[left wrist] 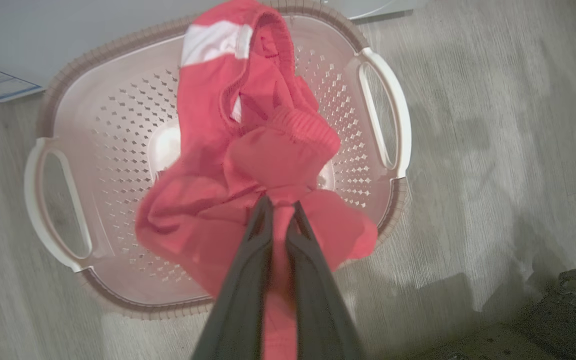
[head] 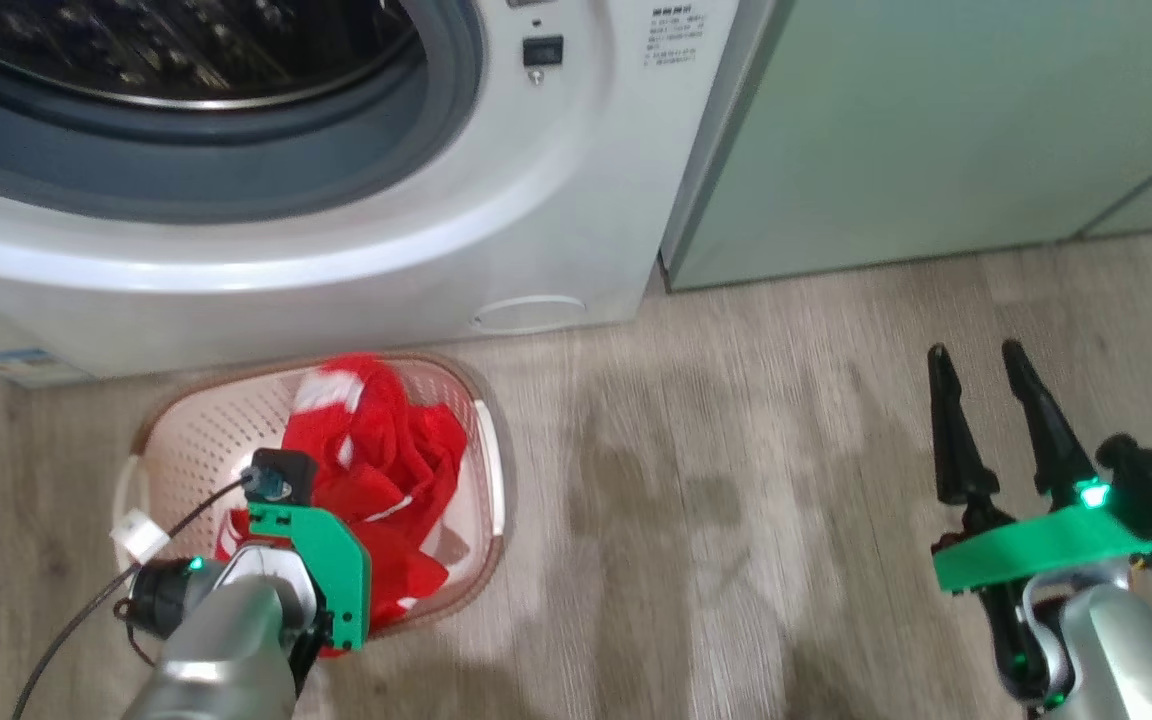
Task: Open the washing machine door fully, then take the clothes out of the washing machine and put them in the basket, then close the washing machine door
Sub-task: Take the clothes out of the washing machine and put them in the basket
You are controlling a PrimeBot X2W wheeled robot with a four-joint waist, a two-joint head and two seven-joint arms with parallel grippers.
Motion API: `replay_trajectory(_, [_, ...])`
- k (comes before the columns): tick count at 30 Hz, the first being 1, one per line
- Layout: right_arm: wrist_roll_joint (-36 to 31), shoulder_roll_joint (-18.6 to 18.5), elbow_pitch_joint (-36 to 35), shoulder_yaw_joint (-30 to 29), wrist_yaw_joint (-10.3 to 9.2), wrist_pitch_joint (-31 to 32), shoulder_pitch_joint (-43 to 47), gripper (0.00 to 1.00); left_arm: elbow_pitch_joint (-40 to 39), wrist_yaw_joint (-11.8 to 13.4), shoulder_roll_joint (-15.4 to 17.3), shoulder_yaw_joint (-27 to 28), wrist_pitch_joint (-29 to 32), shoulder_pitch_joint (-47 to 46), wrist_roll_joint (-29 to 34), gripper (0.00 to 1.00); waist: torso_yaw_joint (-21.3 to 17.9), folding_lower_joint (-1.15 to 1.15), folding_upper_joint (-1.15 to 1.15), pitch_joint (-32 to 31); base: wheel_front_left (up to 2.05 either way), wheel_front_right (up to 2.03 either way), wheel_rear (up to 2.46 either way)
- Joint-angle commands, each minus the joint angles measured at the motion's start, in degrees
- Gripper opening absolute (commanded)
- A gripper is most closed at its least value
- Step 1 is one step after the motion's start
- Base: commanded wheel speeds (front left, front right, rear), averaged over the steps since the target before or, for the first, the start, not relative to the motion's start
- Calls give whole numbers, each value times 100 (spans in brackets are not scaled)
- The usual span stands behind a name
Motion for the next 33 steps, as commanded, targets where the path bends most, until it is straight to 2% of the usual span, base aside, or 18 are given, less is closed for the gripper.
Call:
replay_trajectory(1, [7,-95,-213,78,-4,-36,-153,100,-77,-37,135,170,42,-141,-69,0,-104,0,0,261,0,0,0])
replay_trajectory(8, [10,-123,-319,-59,-4,-36,-364,100,-63,-51,193,487,200,-387,-497,0,-244,0,0,849,0,0,0])
replay_trajectory(18, [-3,-173,-404,-100,-4,-36,-596,100,-54,453,310,843,-334,-660,-861,0,-399,0,0,1235,0,0,0])
replay_trajectory(19, [-9,-173,-398,-98,-4,-36,-598,100,-53,498,317,843,-399,-649,-862,3,-408,0,0,1217,0,0,0])
replay_trajectory(21, [-23,-171,-380,-101,-4,-36,-581,100,-52,549,311,852,-491,-599,-886,45,-405,0,0,1138,0,0,0])
replay_trajectory(22, [-30,-167,-371,-103,-4,-36,-563,100,-52,567,306,848,-543,-563,-889,82,-395,0,0,1086,0,0,0])
replay_trajectory(23, [-37,-160,-358,-102,-4,-36,-544,100,-51,569,303,831,-603,-526,-882,100,-379,0,0,1025,0,0,0])
replay_trajectory(29, [-44,-146,-298,-32,-4,-36,-397,100,-51,504,302,774,-1034,-326,-871,100,-247,0,0,598,0,0,0])
replay_trajectory(33, [-41,-137,-245,22,-4,-36,-273,100,-106,374,356,782,-1311,-196,-891,100,-120,0,0,188,0,0,0])
